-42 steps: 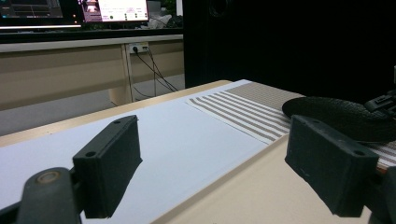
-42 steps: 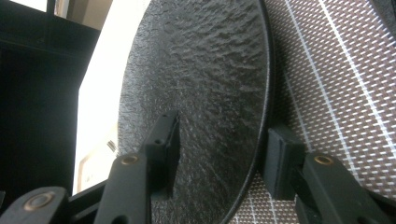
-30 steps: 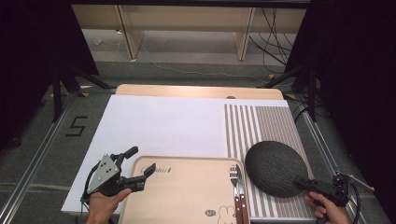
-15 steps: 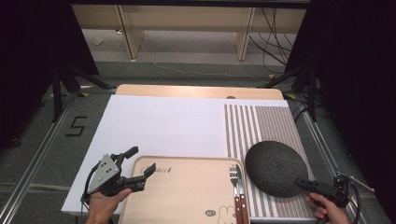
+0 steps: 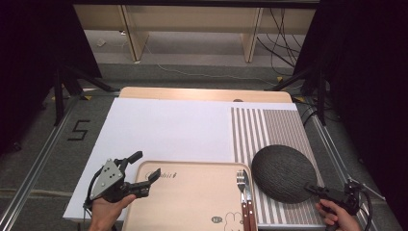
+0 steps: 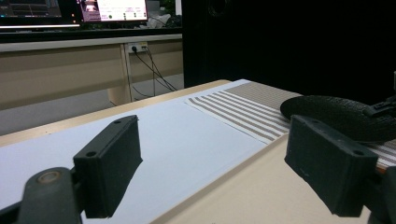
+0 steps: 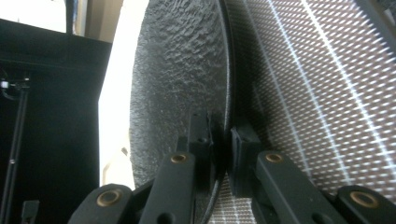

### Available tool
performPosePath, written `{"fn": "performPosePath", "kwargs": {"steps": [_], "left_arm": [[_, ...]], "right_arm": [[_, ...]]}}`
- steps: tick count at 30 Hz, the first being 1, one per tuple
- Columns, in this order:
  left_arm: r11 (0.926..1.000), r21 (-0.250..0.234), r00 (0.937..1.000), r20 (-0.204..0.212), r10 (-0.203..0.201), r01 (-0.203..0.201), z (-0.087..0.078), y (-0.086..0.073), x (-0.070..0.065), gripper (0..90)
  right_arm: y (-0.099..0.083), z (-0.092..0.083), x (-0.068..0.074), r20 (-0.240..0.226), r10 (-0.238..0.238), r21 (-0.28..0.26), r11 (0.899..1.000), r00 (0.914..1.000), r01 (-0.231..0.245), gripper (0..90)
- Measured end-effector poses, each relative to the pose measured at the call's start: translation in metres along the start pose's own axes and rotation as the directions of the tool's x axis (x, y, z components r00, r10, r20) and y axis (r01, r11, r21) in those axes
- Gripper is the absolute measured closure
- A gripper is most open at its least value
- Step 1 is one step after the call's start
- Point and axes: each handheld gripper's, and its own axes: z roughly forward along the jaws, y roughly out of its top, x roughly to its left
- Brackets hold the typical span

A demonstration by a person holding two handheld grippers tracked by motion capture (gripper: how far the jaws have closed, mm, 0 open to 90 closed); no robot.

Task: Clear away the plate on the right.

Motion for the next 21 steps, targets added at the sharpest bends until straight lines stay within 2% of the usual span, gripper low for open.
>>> {"fn": "performPosePath", "kwargs": {"steps": [1, 3, 5, 6, 11, 12, 13, 16, 18, 20, 21], "left_arm": [[1.0, 0.002, 1.0, 0.0, 0.002, -0.002, -0.0003, 0.0001, 0.0001, 17.2], [0.9999, 0.012, 1.0, -0.004, 0.002, -0.002, -0.0014, 0.0005, 0.0001, 17.2], [0.9999, 0.011, 1.0, -0.005, -0.001, 0.001, -0.0014, 0.0006, 0.0002, 17.3], [0.9999, 0.011, 1.0, -0.004, -0.001, 0.001, -0.0014, 0.0005, 0.0002, 17.3], [0.9999, 0.014, 1.0, -0.004, 0.002, -0.002, -0.0012, 0.0004, -0.0001, 17.3], [1.0, 0.004, 1.0, 0.0, -0.002, 0.002, -0.0003, -0.0002, -0.0001, 17.2], [0.9999, 0.015, 1.0, -0.005, 0.002, -0.002, -0.001, 0.0002, -0.0001, 17.2], [0.9999, 0.013, 1.0, -0.004, 0.0, 0.0, -0.0007, 0.0, -0.0001, 17.2], [0.9999, 0.014, 1.0, -0.005, 0.002, -0.002, -0.0008, 0.0001, 0.0001, 17.2], [0.9999, 0.014, 1.0, -0.006, 0.003, -0.002, -0.0009, 0.0002, 0.0002, 17.3], [0.9999, 0.014, 1.0, -0.006, 0.002, -0.002, -0.0009, 0.0001, 0.0003, 17.3]], "right_arm": [[-0.0002, 0.0012, 0.0015, -0.008, 0.019, -0.023, 1.0, 0.9998, -0.019, 82.7], [-0.0003, 0.0008, 0.0023, -0.023, 0.047, -0.029, 0.998, 0.9986, -0.048, 84.3], [-0.0009, -0.0001, 0.0034, -0.039, 0.046, -0.038, 0.998, 0.9982, -0.048, 85.0], [-0.0013, -0.0004, 0.0033, -0.037, 0.029, -0.04, 0.999, 0.9989, -0.031, 85.1], [-0.0015, -0.0007, 0.0049, -0.039, 0.06, -0.04, 0.997, 0.9975, -0.061, 85.8], [-0.0019, -0.0012, 0.0038, -0.047, 0.042, -0.042, 0.998, 0.998, -0.044, 85.9], [-0.0028, -0.0006, 0.002, -0.045, 0.025, -0.049, 0.998, 0.9987, -0.027, 86.0], [-0.002, -0.0024, 0.0065, -0.032, 0.063, -0.029, 0.998, 0.9975, -0.064, 86.2], [-0.0023, -0.0024, 0.0053, -0.035, 0.034, -0.043, 0.998, 0.9988, -0.036, 86.3], [-0.0022, -0.0024, 0.0048, -0.038, 0.036, -0.045, 0.998, 0.9986, -0.038, 86.5], [-0.003, -0.0008, 0.0043, -0.051, 0.044, -0.063, 0.997, 0.9977, -0.047, 86.6]]}}
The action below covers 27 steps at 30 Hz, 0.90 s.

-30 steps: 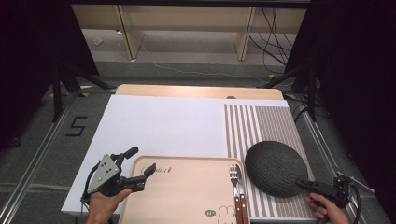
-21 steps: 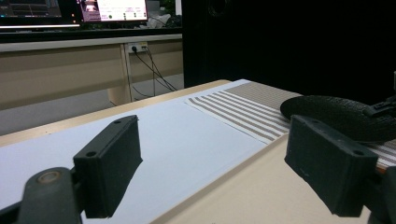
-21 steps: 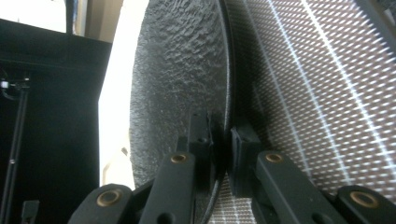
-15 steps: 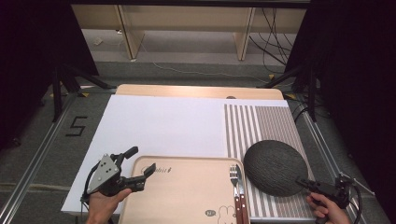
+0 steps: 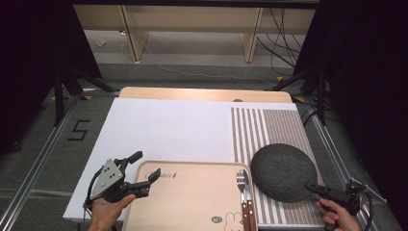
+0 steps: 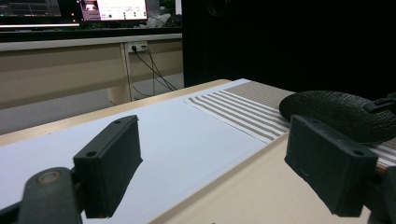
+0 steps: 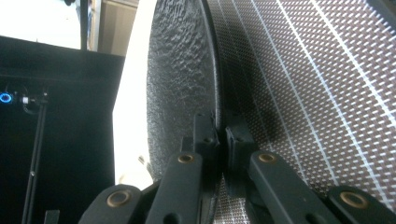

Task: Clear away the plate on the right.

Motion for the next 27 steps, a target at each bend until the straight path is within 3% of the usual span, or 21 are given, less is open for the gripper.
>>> {"fn": "performPosePath", "kwargs": {"steps": [8, 9, 10, 12, 14, 15, 19, 20, 22, 23, 27], "left_arm": [[1.0, -0.002, 1.0, 0.001, -0.004, 0.004, -0.0005, 0.0, 0.0002, 17.5], [1.0, 0.001, 1.0, -0.002, -0.005, 0.005, -0.0007, 0.0001, 0.0, 17.4], [1.0, 0.001, 1.0, -0.002, -0.005, 0.005, -0.0007, 0.0001, 0.0, 17.5], [1.0, 0.002, 1.0, -0.001, -0.002, 0.002, -0.0007, 0.0001, 0.0001, 17.5], [1.0, 0.002, 1.0, -0.002, -0.001, 0.001, -0.0006, 0.0001, 0.0002, 17.5], [1.0, 0.003, 1.0, -0.003, -0.005, 0.005, -0.0008, 0.0, 0.0001, 17.5], [1.0, 0.0, 1.0, -0.005, -0.003, 0.003, -0.0013, 0.0003, 0.0004, 17.5], [1.0, 0.0, 1.0, -0.006, -0.004, 0.004, -0.0013, 0.0004, 0.0004, 17.5], [1.0, 0.0, 1.0, -0.007, -0.004, 0.004, -0.0012, 0.0004, 0.001, 17.5], [1.0, 0.0, 1.0, -0.008, -0.003, 0.003, -0.0011, 0.0004, 0.0011, 17.5], [1.0, -0.004, 0.9999, -0.012, -0.005, 0.005, -0.0017, 0.0007, 0.0013, 17.5]], "right_arm": [[0.0, -0.0031, 0.0021, 0.016, 0.017, 0.007, 1.0, 0.9997, -0.017, 86.8], [-0.0006, -0.0026, 0.0013, 0.01, -0.005, -0.005, 1.0, 0.9999, 0.005, 86.8], [0.0001, -0.0023, 0.0022, 0.005, 0.022, -0.007, 1.0, 0.9997, -0.022, 86.8], [0.0001, -0.0022, 0.0015, 0.002, 0.021, -0.007, 1.0, 0.9998, -0.021, 86.8], [-0.0017, -0.0025, 0.0016, 0.002, -0.005, -0.032, 0.999, 1.0, 0.005, 86.9], [-0.0004, -0.0042, 0.0028, 0.016, -0.01, -0.012, 1.0, 0.9998, 0.011, 86.9], [-0.0013, -0.0042, -0.0011, -0.001, -0.005, -0.044, 0.999, 1.0, 0.005, 86.8], [-0.0008, -0.0055, 0.0003, -0.001, 0.021, -0.034, 0.999, 0.9998, -0.021, 86.8], [-0.0004, -0.0066, 0.001, -0.005, 0.014, -0.035, 0.999, 0.9999, -0.014, 86.8], [-0.0004, -0.0074, 0.0029, -0.003, 0.036, -0.037, 0.999, 0.9993, -0.037, 86.7], [-0.0028, -0.0097, -0.0003, -0.037, 0.004, -0.053, 0.999, 0.9993, -0.006, 86.7]]}}
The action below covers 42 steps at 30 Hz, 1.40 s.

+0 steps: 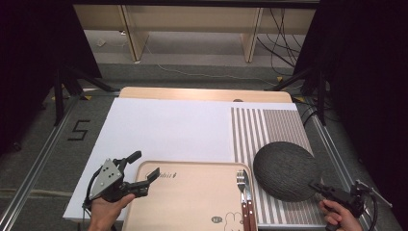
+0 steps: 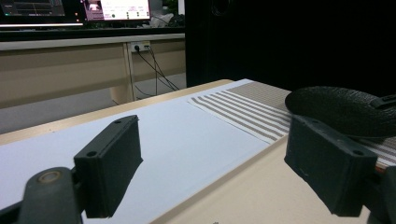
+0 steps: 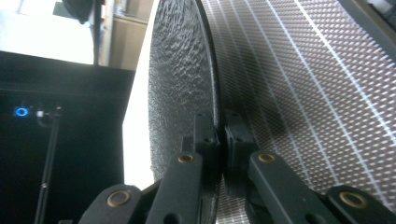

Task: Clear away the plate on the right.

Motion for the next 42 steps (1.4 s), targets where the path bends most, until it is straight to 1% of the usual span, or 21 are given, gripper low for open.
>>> {"fn": "performPosePath", "kwargs": {"steps": [6, 7, 8, 10, 17, 21, 22, 24, 25, 26, 27, 28, 29, 30, 32, 35, 36, 37, 38, 39, 42], "left_arm": [[1.0, -0.003, 1.0, -0.001, -0.005, 0.005, 0.0, 0.0, 0.0, 17.5], [1.0, -0.004, 1.0, -0.002, -0.005, 0.005, 0.0, 0.0, 0.0, 17.4], [1.0, -0.003, 1.0, -0.001, -0.005, 0.005, 0.0, 0.0, 0.0, 17.5], [1.0, -0.003, 1.0, -0.002, -0.006, 0.006, 0.0, 0.0, 0.001, 17.4], [1.0, -0.002, 1.0, -0.004, -0.007, 0.007, -0.001, 0.0, 0.001, 17.4], [0.9997, -0.019, 0.9999, 0.004, -0.015, 0.015, 0.0, 0.0, 0.002, 17.4], [0.9999, -0.006, 0.9999, -0.004, -0.013, 0.013, -0.001, 0.0, 0.002, 17.5], [0.9999, -0.007, 0.9999, -0.004, -0.012, 0.012, -0.001, 0.0, 0.002, 17.4], [0.9999, -0.007, 0.9999, -0.004, -0.012, 0.012, -0.001, 0.0, 0.002, 17.4], [0.9997, -0.02, 0.9999, 0.004, -0.016, 0.016, 0.0, 0.0, 0.002, 17.4], [0.9997, -0.019, 0.9999, 0.002, -0.016, 0.016, 0.0, 0.0, 0.002, 17.4], [0.9997, -0.02, 0.9999, 0.003, -0.017, 0.017, 0.0, 0.0, 0.002, 17.4], [0.9998, -0.013, 0.9999, -0.002, -0.016, 0.016, 0.0, 0.0, 0.002, 17.4], [0.9999, -0.009, 0.9999, -0.003, -0.014, 0.014, -0.001, 0.0, 0.002, 17.4], [0.9999, -0.009, 0.9999, -0.007, -0.015, 0.015, -0.001, 0.0, 0.002, 17.3], [0.9998, -0.009, 0.9998, -0.008, -0.019, 0.019, -0.001, 0.0, 0.002, 16.9], [0.9998, -0.009, 0.9998, -0.006, -0.017, 0.017, -0.001, 0.0, 0.002, 16.9], [0.9998, -0.01, 0.9998, -0.005, -0.018, 0.018, -0.001, 0.0, 0.002, 16.9], [0.9998, -0.012, 0.9998, -0.002, -0.018, 0.018, -0.001, 0.001, 0.002, 16.8], [0.9997, -0.012, 0.9998, -0.003, -0.019, 0.019, -0.001, 0.001, 0.001, 16.8], [0.9998, -0.013, 0.9999, -0.003, -0.016, 0.016, -0.001, 0.001, 0.002, 16.8]], "right_arm": [[-0.004, -0.006, 0.008, -0.054, 0.021, -0.018, 1.0, 0.9983, -0.022, 86.9], [-0.006, -0.006, 0.009, -0.064, 0.007, -0.023, 1.0, 0.9979, -0.008, 86.9], [-0.007, -0.007, 0.012, -0.08, 0.032, -0.018, 0.999, 0.9963, -0.033, 86.9], [-0.009, -0.005, 0.014, -0.096, 0.015, -0.033, 0.999, 0.9953, -0.019, 86.9], [-0.017, 0.0, 0.021, -0.105, 0.008, -0.019, 1.0, 0.9944, -0.01, 86.9], [-0.024, 0.006, 0.028, -0.107, 0.01, 0.01, 1.0, 0.9942, -0.009, 86.7], [-0.025, 0.007, 0.03, -0.106, 0.005, 0.021, 1.0, 0.9943, -0.003, 86.8], [-0.03, 0.012, 0.033, -0.125, 0.011, 0.027, 1.0, 0.9921, -0.008, 86.8], [-0.032, 0.014, 0.037, -0.121, 0.011, 0.053, 0.999, 0.9926, -0.005, 86.8], [-0.035, 0.017, 0.038, -0.134, 0.01, 0.048, 0.999, 0.991, -0.004, 86.8], [-0.039, 0.021, 0.041, -0.144, -0.006, 0.057, 0.998, 0.9896, 0.014, 86.9], [-0.04, 0.023, 0.043, -0.139, -0.014, 0.078, 0.997, 0.9903, 0.025, 86.9], [-0.042, 0.026, 0.048, -0.142, 0.022, 0.094, 0.996, 0.9896, -0.009, 86.9], [-0.043, 0.027, 0.051, -0.135, 0.03, 0.111, 0.994, 0.9904, -0.015, 86.9], [-0.049, 0.031, 0.055, -0.147, 0.032, 0.13, 0.991, 0.9886, -0.013, 86.9], [-0.058, 0.037, 0.06, -0.154, 0.022, 0.171, 0.985, 0.9878, 0.004, 87.0], [-0.06, 0.039, 0.06, -0.164, 0.0, 0.17, 0.985, 0.9865, 0.029, 87.0], [-0.065, 0.04, 0.062, -0.165, -0.013, 0.191, 0.981, 0.9863, 0.045, 87.0], [-0.067, 0.043, 0.063, -0.167, -0.016, 0.191, 0.98, 0.9859, 0.049, 87.0], [-0.071, 0.046, 0.064, -0.172, 0.009, 0.198, 0.98, 0.9851, 0.026, 87.0], [-0.077, 0.05, 0.068, -0.171, -0.008, 0.236, 0.97, 0.9852, 0.049, 86.9]]}}
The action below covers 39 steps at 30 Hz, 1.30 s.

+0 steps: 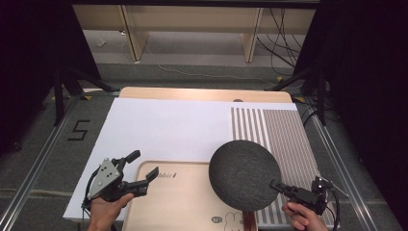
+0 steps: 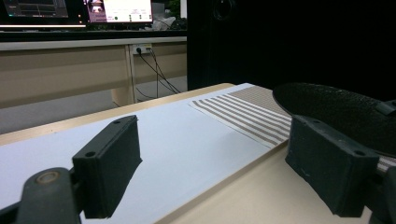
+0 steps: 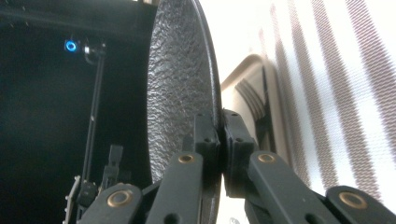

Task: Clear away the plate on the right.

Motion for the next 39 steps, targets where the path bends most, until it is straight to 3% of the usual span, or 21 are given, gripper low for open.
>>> {"fn": "performPosePath", "kwargs": {"steps": [1, 7, 9, 11, 15, 16, 17, 21, 23, 31, 39], "left_arm": [[1.0, -0.001, 1.0, -0.001, -0.001, 0.001, 0.0, 0.0, 0.0, 16.8], [1.0, -0.003, 1.0, 0.0, 0.002, -0.002, 0.0, 0.0, 0.0, 16.7], [1.0, -0.003, 1.0, 0.0, 0.001, -0.001, 0.0, 0.0, 0.0, 16.7], [1.0, -0.003, 1.0, 0.001, 0.002, -0.002, 0.0, 0.0, 0.0, 16.7], [1.0, -0.002, 1.0, -0.001, 0.003, -0.003, -0.001, 0.001, 0.0, 16.7], [1.0, -0.003, 1.0, -0.001, 0.001, -0.001, -0.001, 0.001, 0.0, 16.7], [1.0, -0.002, 1.0, 0.0, 0.002, -0.002, -0.001, 0.001, 0.0, 16.7], [1.0, -0.002, 1.0, 0.0, 0.002, -0.002, -0.001, 0.001, 0.0, 16.8], [1.0, -0.003, 1.0, 0.0, 0.001, -0.001, -0.001, 0.001, 0.0, 16.7], [1.0, -0.001, 1.0, 0.002, 0.003, -0.003, -0.001, 0.001, -0.001, 16.7], [1.0, 0.0, 1.0, 0.002, 0.003, -0.003, -0.001, 0.001, -0.001, 16.7]], "right_arm": [[-0.003, 0.003, 0.001, 0.007, -0.02, 0.014, 1.0, 0.9998, 0.02, 87.0], [-0.012, 0.015, 0.006, -0.002, -0.033, 0.062, 0.998, 0.9995, 0.033, 86.9], [-0.016, 0.02, 0.006, 0.004, -0.043, 0.057, 0.997, 0.9991, 0.043, 86.9], [-0.017, 0.023, 0.008, -0.014, -0.03, 0.092, 0.995, 0.9995, 0.031, 86.9], [-0.023, 0.032, 0.009, 0.006, -0.047, 0.101, 0.994, 0.9989, 0.046, 86.9], [-0.024, 0.033, 0.011, -0.002, -0.03, 0.116, 0.993, 0.9996, 0.03, 86.9], [-0.026, 0.036, 0.011, 0.005, -0.054, 0.116, 0.992, 0.9985, 0.053, 86.9], [-0.031, 0.044, 0.013, 0.002, -0.035, 0.145, 0.989, 0.9994, 0.034, 86.8], [-0.035, 0.05, 0.013, 0.015, -0.056, 0.162, 0.985, 0.9983, 0.053, 86.8], [-0.044, 0.068, 0.018, 0.019, -0.043, 0.216, 0.976, 0.9989, 0.038, 86.8], [-0.05, 0.079, 0.019, 0.037, -0.069, 0.25, 0.967, 0.997, 0.057, 86.7]]}}
